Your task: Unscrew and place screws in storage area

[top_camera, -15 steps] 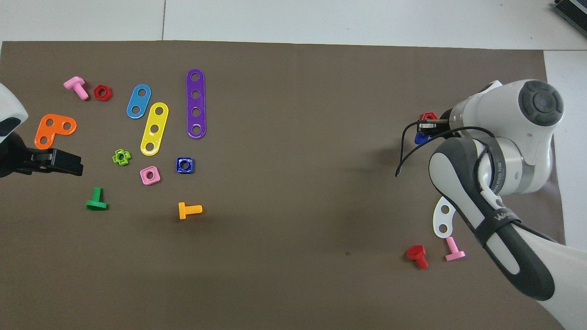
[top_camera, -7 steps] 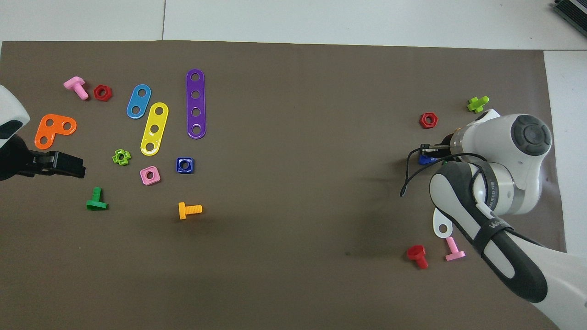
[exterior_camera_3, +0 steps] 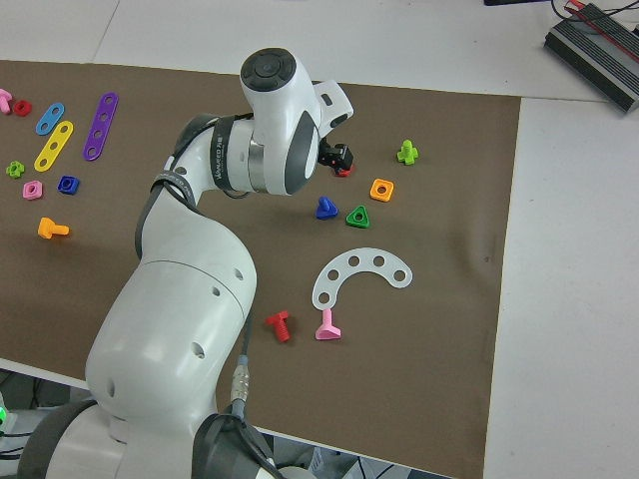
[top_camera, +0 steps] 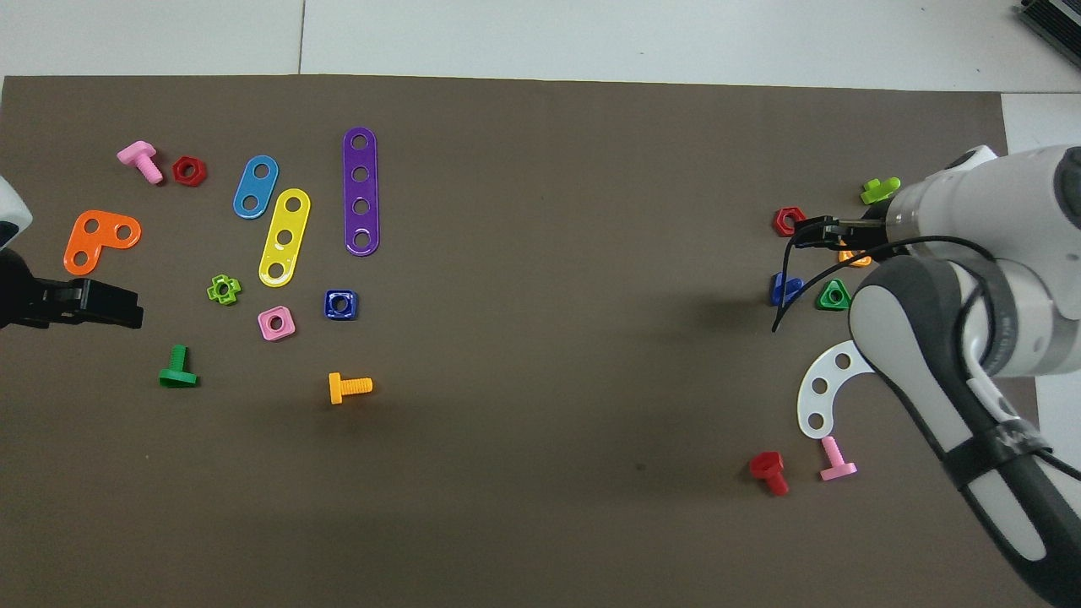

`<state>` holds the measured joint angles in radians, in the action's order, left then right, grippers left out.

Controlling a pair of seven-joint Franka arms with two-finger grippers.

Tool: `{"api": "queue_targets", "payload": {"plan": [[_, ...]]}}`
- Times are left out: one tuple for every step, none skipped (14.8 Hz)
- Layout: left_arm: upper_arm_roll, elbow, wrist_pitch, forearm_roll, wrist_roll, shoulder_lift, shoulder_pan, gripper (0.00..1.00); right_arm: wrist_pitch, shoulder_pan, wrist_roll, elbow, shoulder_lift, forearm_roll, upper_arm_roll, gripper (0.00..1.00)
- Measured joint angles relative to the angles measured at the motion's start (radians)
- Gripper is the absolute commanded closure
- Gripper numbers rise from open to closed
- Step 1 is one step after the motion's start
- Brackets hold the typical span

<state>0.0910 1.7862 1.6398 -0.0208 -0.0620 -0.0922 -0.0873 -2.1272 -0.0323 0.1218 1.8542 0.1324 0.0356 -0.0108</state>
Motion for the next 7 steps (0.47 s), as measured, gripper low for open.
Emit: {"api": "queue_targets", "payload": {"plan": [[0.000, 0.000, 0.000, 0.000, 0.000, 0.000, 0.000, 0.00, 0.080, 0.001, 0.000, -0.048, -0.019, -0.002, -0.004, 0.00], [0.000, 0.000, 0.000, 0.000, 0.000, 0.000, 0.000, 0.00, 0.164, 0.003, 0.000, -0.094, -0.037, -0.007, -0.008, 0.00], [0.000, 0.000, 0.000, 0.000, 0.000, 0.000, 0.000, 0.00, 0.241, 0.005, 0.000, -0.137, -0.052, -0.013, -0.012, 0.00], [0.000, 0.000, 0.000, 0.000, 0.000, 0.000, 0.000, 0.00, 0.310, 0.011, 0.000, -0.178, -0.066, -0.021, -0.014, 0.00], [0.000, 0.000, 0.000, 0.000, 0.000, 0.000, 0.000, 0.00, 0.356, 0.016, 0.000, -0.208, -0.077, -0.026, -0.014, 0.00], [0.000, 0.000, 0.000, 0.000, 0.000, 0.000, 0.000, 0.00, 0.390, 0.022, 0.000, -0.232, -0.087, -0.029, -0.015, 0.00], [0.000, 0.000, 0.000, 0.000, 0.000, 0.000, 0.000, 0.00, 0.417, 0.028, 0.000, -0.248, -0.098, -0.030, -0.015, 0.00]]}}
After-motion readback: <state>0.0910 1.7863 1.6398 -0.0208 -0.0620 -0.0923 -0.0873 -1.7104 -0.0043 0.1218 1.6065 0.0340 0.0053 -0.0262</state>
